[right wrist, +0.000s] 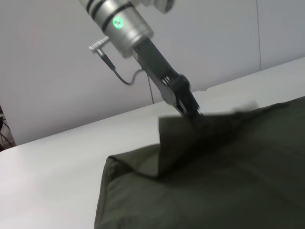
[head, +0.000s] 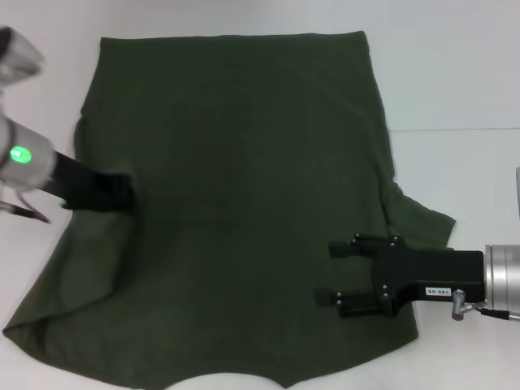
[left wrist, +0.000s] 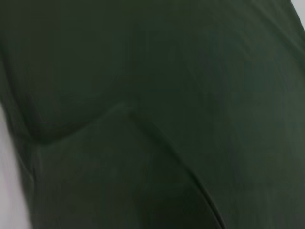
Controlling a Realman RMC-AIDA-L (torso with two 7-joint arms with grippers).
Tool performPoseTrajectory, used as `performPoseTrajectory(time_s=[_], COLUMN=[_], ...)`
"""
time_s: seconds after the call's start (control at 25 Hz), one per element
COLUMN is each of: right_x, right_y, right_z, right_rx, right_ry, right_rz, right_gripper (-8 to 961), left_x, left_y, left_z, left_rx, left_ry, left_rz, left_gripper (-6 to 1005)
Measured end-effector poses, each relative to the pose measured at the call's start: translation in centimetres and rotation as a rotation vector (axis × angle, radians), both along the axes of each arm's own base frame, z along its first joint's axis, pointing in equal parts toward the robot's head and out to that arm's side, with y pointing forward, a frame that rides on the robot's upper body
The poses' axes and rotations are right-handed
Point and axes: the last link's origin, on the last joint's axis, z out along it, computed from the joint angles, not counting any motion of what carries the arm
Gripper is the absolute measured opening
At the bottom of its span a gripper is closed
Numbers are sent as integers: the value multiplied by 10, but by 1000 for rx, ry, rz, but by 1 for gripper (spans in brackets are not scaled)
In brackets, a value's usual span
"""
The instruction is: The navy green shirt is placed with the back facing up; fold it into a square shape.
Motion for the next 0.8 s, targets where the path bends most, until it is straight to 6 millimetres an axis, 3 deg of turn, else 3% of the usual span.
performPoseTrajectory(time_s=[0.2, 0.28, 0.48, 0.64, 0.8], right_x=[1, 2, 3, 5, 6], right_y=[-1, -1, 2, 7, 16], right_z=[0, 0, 6, 17, 31], right_rx=[-1, -1, 29, 68, 85], right_ry=[3, 4, 29, 85, 160], right_rz=[-4, -6, -33, -95, -209], right_gripper=[929, 929, 929, 929, 929], left_x=[-1, -1, 3, 6, -2], left_y=[1, 0, 2, -7, -29], left_z=[-35, -39, -21, -6, -1], left_rx=[-30, -31, 41, 130, 219], left_ry=[33, 34, -44, -263, -403], left_rz=[17, 14, -48, -244, -470], left_gripper=[100, 127, 197, 385, 551])
